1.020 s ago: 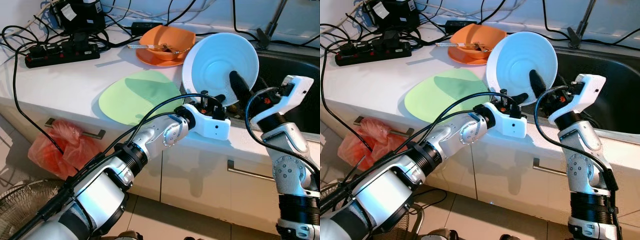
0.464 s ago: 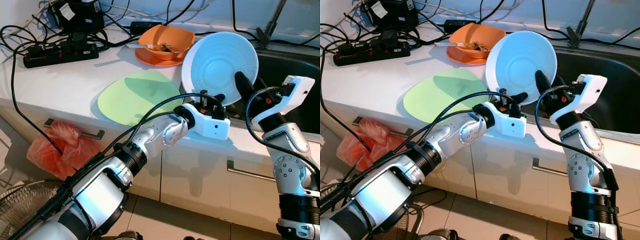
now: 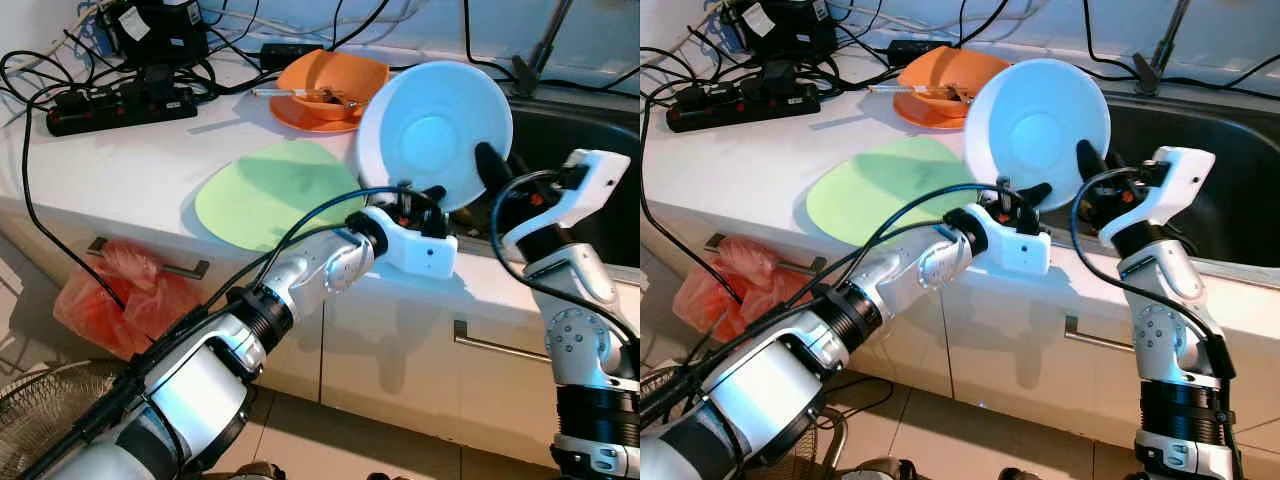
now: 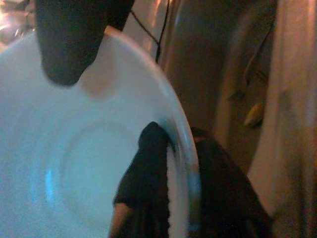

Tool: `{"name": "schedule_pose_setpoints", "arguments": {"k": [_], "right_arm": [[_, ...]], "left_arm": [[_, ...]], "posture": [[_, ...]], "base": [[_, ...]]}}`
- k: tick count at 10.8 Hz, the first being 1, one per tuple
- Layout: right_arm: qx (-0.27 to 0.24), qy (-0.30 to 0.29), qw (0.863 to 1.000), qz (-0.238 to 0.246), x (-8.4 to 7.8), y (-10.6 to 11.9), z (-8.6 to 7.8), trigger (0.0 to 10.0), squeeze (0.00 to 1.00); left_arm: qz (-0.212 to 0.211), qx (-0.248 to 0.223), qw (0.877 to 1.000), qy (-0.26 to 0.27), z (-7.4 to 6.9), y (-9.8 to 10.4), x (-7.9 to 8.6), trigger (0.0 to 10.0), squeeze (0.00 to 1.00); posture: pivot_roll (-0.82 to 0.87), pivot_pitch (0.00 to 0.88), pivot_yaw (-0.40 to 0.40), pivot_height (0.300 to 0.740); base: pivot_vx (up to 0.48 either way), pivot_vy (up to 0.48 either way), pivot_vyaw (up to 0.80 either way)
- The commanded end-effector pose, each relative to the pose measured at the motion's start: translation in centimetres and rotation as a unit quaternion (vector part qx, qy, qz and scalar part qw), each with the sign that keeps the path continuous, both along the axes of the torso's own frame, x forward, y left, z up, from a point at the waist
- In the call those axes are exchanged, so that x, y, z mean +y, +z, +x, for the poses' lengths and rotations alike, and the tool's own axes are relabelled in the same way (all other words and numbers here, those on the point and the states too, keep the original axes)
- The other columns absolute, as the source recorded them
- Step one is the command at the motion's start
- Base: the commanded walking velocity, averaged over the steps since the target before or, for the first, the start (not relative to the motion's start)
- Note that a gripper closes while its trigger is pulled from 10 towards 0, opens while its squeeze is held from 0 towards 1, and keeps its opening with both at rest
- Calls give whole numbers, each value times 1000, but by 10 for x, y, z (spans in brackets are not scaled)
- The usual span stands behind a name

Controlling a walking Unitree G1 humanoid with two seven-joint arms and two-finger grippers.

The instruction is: Kitchen organization

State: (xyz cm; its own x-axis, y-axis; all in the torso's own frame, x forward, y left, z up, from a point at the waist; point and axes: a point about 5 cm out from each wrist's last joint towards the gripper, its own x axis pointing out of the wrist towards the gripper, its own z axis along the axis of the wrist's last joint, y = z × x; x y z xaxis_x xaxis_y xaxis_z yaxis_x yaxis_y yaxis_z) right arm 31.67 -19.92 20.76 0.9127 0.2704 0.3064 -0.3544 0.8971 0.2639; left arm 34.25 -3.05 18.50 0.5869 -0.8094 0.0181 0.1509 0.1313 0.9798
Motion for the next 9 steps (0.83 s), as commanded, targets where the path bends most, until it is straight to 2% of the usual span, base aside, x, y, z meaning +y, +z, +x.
{"name": "schedule_pose_setpoints", "arguments": {"k": [1, 5, 6, 9], "right_arm": [[8, 19, 1000, -8, 7, -3, 1, 0, 0], [24, 5, 1000, -7, 7, -6, 5, 0, 0], [26, 0, 1000, -5, 7, -7, 6, 0, 0], [42, -54, 997, 20, 6, -9, 13, 0, 0]], "left_arm": [[-2, -8, 1000, -14, -4, 3, -5, 10000, 1000], [-6, -23, 1000, -10, -3, 7, -6, 10000, 1000], [-5, -26, 1000, -9, -3, 7, -6, 10000, 0], [-13, -41, 999, -8, -2, 10, -6, 10000, 0]], "posture": [[127, 86, 4, 740], [127, 90, 2, 740], [127, 91, 1, 740], [130, 94, 0, 740]], "base": [[0, 0, 0], [0, 0, 0], [0, 0, 0], [0, 0, 0]]}}
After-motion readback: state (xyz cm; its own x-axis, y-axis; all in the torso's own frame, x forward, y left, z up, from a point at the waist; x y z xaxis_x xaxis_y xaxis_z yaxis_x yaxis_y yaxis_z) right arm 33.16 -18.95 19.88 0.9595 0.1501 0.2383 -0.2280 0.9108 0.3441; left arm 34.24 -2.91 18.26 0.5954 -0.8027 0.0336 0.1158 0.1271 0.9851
